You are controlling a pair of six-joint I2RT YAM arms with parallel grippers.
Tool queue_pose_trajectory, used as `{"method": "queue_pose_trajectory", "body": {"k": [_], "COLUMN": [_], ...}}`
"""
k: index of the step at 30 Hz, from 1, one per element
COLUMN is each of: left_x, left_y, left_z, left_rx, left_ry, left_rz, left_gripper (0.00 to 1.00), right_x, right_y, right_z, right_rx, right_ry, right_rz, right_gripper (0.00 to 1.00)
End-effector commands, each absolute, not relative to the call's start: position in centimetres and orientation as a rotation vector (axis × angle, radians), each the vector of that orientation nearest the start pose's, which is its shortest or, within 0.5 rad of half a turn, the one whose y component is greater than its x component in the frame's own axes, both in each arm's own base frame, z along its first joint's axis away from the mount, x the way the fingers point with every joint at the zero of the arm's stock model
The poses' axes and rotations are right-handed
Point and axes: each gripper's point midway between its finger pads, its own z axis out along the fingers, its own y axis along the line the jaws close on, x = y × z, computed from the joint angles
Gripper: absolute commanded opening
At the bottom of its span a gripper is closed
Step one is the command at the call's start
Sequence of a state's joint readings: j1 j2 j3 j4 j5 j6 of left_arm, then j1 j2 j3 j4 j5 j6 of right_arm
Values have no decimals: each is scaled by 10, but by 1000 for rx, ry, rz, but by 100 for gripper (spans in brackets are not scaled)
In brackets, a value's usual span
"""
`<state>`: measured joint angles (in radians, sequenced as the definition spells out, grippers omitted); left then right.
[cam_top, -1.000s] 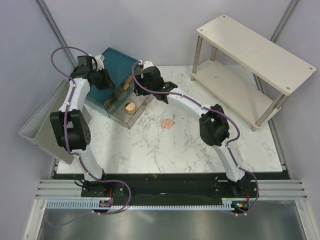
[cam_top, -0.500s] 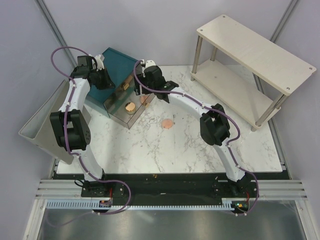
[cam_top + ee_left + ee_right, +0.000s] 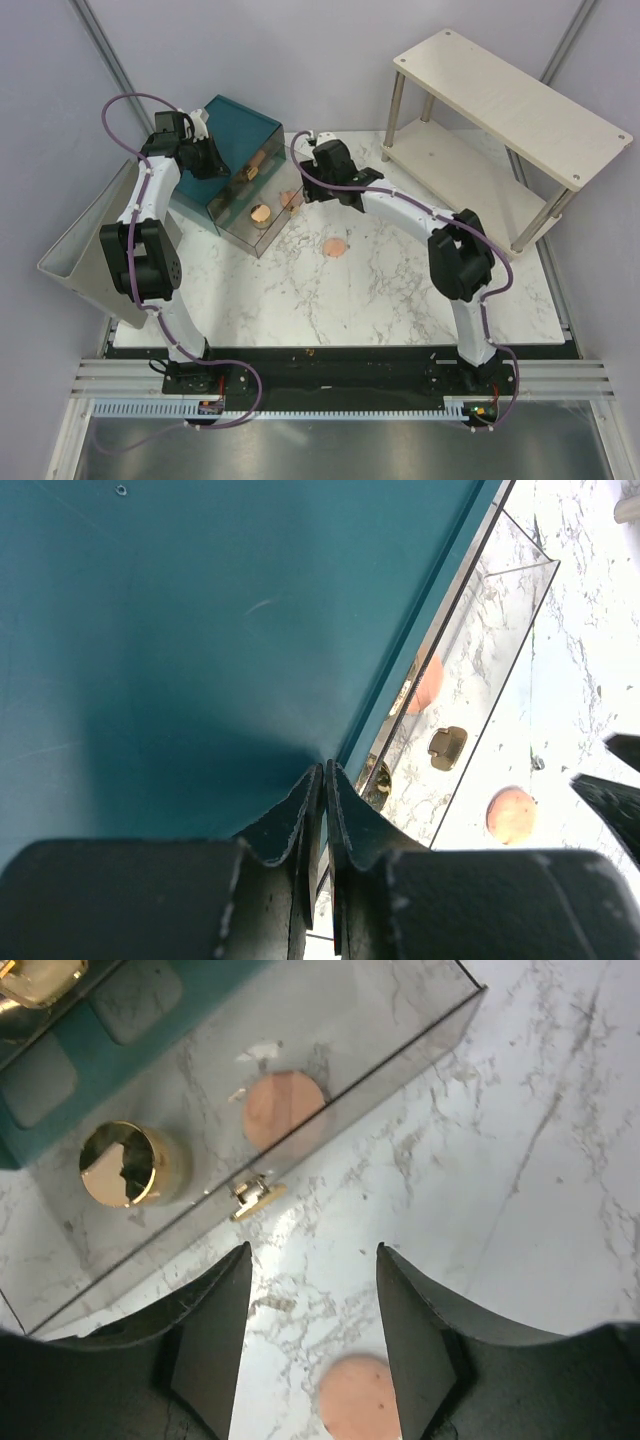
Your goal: Organize the makeup
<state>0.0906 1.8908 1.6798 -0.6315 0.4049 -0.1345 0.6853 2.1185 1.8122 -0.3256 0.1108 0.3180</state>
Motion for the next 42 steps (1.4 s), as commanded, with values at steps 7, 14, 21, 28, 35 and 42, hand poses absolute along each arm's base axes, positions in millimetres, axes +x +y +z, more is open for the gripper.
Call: {"method": "queue_pose_trajectory", "body": {"k": [7, 14, 21, 28, 35, 42], "left_x": [407, 404, 402, 402, 402, 403], "left_y": [-46, -46, -46, -45, -45, -46], "left_z": [81, 78, 77, 78, 79, 79], "left_rx": [-148, -144, -144, -150, -156, -159], "left_ry": [2798, 2804, 2808, 2805, 2804, 2803], "left_rz": [-602, -601, -597, -587, -588, -595], "left_gripper": [15, 15, 15, 16, 16, 16], "right_x": [382, 359, 360, 354, 358, 379], "right_y": [313, 306, 309, 312, 312, 326], "right_z": [98, 55, 18, 6, 24, 72], "right_rx": [-468, -500, -523, -550, -564, -589], "right_ry": [2501, 2656, 2728, 2769, 2727, 2622], "right_rz": [317, 287, 265, 282, 289, 358], "right_gripper": [55, 50, 50, 28, 1, 0]}}
